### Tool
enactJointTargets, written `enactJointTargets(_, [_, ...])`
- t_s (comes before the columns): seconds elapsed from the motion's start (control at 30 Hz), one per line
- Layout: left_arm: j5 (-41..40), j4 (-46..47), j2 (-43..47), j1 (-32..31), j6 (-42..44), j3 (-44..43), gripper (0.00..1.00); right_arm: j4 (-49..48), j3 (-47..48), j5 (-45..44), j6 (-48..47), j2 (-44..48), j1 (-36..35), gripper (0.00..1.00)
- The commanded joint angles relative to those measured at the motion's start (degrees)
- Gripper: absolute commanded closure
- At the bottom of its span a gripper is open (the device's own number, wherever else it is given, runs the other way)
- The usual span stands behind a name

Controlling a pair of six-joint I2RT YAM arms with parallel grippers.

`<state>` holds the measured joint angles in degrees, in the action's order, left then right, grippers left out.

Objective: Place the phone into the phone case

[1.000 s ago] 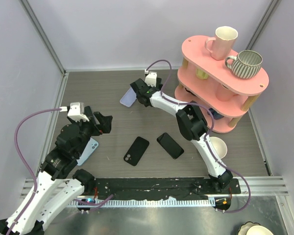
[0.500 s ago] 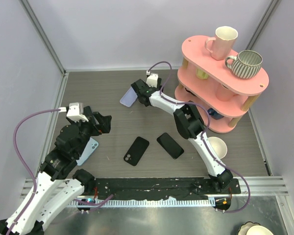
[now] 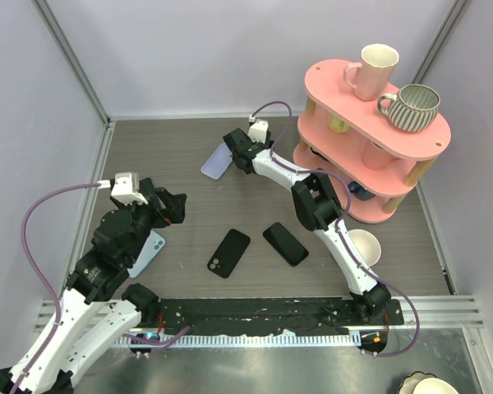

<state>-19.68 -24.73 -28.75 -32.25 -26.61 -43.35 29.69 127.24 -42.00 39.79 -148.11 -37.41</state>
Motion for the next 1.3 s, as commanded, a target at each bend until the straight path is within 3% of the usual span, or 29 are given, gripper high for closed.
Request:
enactJointTargets(0.0, [-1.7,0.6,-0.2,-0.2,0.4,-1.7,0.01,0.3,2.4,0.2,1.3,-2.0,0.4,0.08])
enactJointTargets(0.2, [-1.6,0.7,-0.3,-0.2,0.6,-1.7,0.00,-0.7,1.4,-1.5,-4.5,-1.2,0.4,0.18])
enactJointTargets(0.4, [-1.1,0.9,-0.9,-0.2,0.8,-1.6,0.01,-8.3,-5.0,0.1,-13.9,2.3,0.5,0.31])
enactJointTargets(0.6, [-1.0,1.0,-1.3,-0.2,0.9,-1.6,0.01,-10.9,-13.5,3.0,-16.2,8.1,0.4,0.35])
enactJointTargets(0.93, [-0.6,1.2,-1.5,-0.2,0.9,-1.4,0.00,-22.5,-42.5,10.1,-15.2,25.9,-2.2,0.39])
enactJointTargets(1.27, [-0.4,1.4,-1.4,-0.2,1.0,-1.1,0.01,-23.0,-61.2,4.1,-10.2,42.0,-11.7,0.40])
